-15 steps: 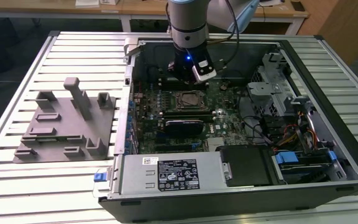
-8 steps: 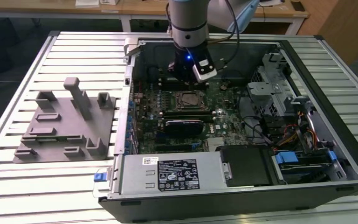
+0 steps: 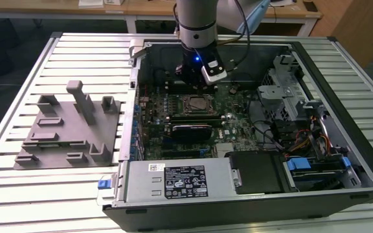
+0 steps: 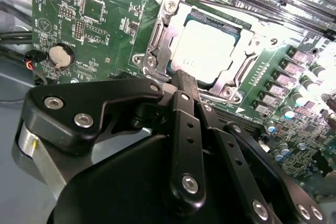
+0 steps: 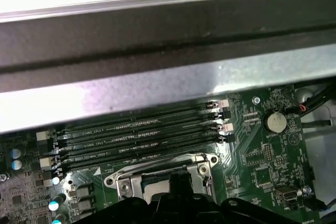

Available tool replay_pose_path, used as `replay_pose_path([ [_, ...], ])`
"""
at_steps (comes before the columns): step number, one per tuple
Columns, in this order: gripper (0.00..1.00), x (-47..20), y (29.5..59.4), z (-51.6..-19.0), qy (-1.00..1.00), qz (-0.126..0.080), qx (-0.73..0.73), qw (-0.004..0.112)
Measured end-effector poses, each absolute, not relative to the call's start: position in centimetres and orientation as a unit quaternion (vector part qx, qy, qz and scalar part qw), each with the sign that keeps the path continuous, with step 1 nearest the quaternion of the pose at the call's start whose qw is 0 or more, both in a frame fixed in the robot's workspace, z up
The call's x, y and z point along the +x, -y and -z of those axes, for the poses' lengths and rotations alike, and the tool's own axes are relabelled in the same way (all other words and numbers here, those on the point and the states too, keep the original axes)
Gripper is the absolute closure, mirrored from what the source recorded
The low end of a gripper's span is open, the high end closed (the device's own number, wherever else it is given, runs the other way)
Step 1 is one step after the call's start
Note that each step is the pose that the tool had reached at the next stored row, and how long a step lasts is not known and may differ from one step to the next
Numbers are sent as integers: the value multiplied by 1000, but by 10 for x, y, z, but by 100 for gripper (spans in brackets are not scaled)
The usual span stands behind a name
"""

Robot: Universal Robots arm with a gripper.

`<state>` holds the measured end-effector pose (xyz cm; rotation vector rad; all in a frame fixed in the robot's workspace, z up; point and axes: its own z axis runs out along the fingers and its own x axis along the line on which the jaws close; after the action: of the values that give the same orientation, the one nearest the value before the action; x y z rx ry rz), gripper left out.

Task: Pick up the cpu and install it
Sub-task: 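Install the first cpu locking lever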

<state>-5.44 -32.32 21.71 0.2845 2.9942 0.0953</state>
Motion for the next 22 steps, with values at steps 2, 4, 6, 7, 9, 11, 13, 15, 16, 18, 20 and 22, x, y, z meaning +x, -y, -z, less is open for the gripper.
replay_pose_path([
  [2,89,-54,323,-217,-993,-31,94,65],
  [4,89,-53,323,-217,-993,-30,95,59],
  [6,89,-52,323,-217,-994,-28,95,47],
  [7,89,-51,323,-217,-994,-27,95,42],
  [9,89,-51,323,-217,-994,-27,95,40],
  [11,89,-51,324,-217,-994,-27,95,40],
  [13,89,-51,325,-217,-994,-27,95,40],
  [15,89,-51,327,-217,-994,-26,95,40],
  [16,89,-51,329,-217,-994,-26,95,40],
  [18,89,-51,333,-217,-994,-26,95,40],
  [20,89,-51,337,-217,-994,-26,95,40],
  [22,89,-51,341,-217,-994,-26,95,40],
])
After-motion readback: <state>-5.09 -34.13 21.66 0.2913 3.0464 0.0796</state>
